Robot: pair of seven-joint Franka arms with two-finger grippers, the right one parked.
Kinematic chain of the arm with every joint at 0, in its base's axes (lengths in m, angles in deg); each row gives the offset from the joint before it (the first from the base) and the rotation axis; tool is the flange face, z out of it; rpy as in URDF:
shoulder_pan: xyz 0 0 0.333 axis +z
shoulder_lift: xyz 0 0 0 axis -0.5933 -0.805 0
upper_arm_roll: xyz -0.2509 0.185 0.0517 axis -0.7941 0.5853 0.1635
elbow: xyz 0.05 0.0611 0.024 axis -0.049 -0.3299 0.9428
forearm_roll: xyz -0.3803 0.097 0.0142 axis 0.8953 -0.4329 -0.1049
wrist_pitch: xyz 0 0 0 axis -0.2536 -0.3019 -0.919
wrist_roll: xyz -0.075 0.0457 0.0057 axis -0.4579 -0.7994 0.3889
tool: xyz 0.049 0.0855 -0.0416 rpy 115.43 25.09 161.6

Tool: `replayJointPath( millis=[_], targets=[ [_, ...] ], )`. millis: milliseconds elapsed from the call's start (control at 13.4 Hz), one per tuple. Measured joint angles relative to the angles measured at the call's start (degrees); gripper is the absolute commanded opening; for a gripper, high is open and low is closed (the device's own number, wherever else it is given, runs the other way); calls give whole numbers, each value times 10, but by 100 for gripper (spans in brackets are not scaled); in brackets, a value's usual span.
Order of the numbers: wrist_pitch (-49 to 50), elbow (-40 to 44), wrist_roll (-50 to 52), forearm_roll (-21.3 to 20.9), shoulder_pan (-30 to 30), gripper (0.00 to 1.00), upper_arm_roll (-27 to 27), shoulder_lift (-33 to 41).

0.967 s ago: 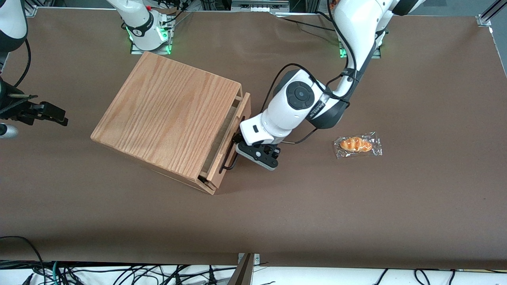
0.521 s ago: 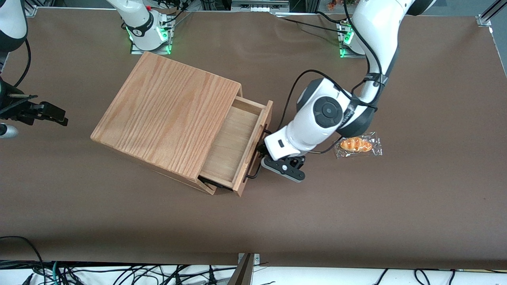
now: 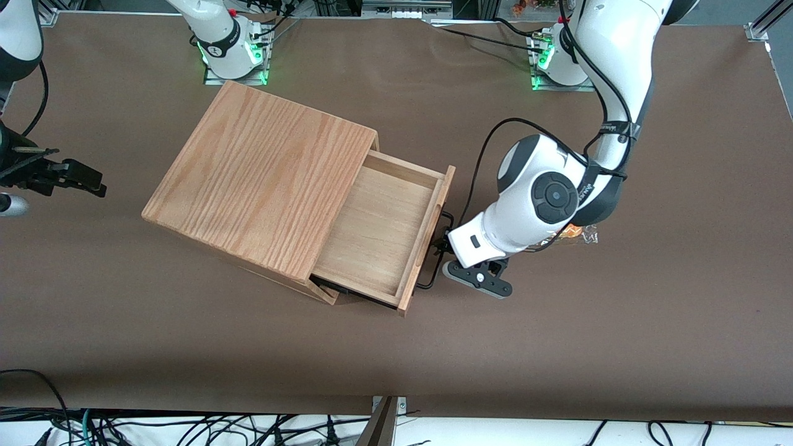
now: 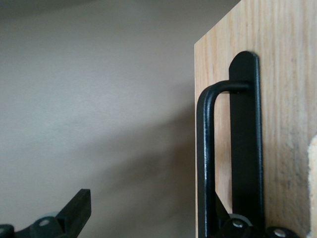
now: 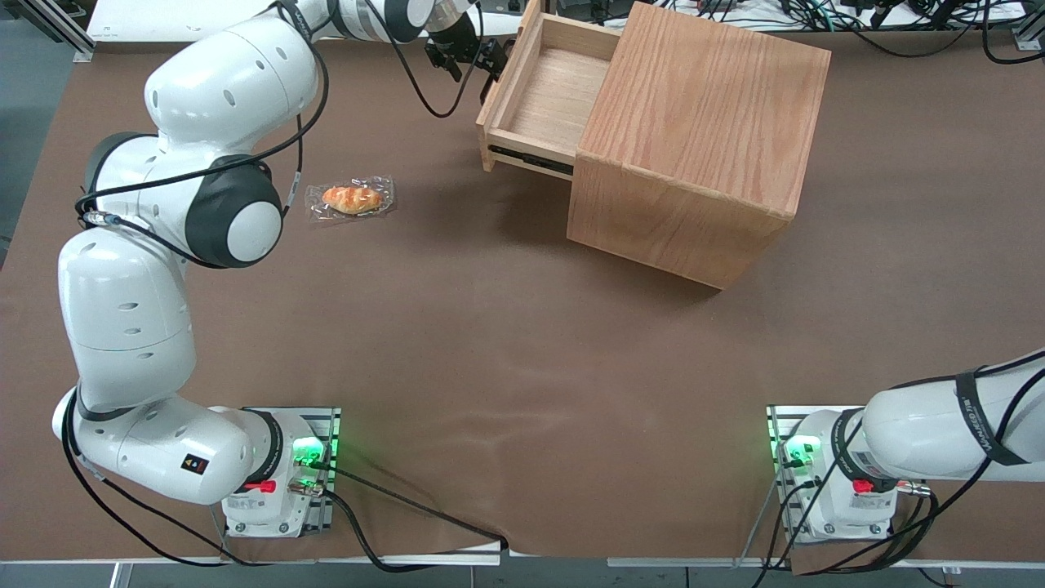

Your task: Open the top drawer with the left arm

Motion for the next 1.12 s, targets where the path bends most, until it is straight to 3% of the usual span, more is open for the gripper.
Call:
replayJointPath(
  millis=[595,1116],
  targets=[
    [19,3,4,6,5,100,0,2],
    [104,9,16,94,38,100,5,42]
  ],
)
